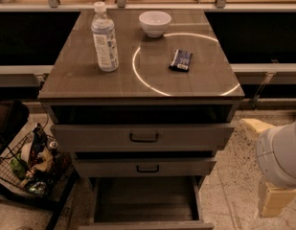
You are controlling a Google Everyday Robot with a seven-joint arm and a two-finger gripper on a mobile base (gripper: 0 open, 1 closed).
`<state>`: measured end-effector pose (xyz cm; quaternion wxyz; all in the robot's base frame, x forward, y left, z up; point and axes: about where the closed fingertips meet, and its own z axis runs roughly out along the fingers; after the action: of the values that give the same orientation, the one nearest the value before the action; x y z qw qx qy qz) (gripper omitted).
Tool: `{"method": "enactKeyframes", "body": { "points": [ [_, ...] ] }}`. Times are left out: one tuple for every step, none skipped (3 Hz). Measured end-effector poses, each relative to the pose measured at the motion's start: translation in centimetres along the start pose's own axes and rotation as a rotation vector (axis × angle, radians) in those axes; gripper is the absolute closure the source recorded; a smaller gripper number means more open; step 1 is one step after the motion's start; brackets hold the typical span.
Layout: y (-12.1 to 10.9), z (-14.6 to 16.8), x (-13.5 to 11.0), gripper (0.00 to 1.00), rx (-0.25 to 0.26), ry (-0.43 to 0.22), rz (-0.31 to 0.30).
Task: Close bottom drawer
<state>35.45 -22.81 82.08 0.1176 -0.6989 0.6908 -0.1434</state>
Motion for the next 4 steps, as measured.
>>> {"method": "enactKeyframes", "body": {
  "points": [
    [1.4, 1.6, -1.3, 0.0, 0.023, 0.006, -0.027],
    [5.2, 7.6, -2.2, 0.0, 0.003, 0.016, -0.066],
    [8.7, 14.1, -2.4, 0.0, -0.056, 0.007, -0.094],
    [11.0, 19.4, -2.2, 0.0, -0.135, 0.004, -0.114]
  ]
}}
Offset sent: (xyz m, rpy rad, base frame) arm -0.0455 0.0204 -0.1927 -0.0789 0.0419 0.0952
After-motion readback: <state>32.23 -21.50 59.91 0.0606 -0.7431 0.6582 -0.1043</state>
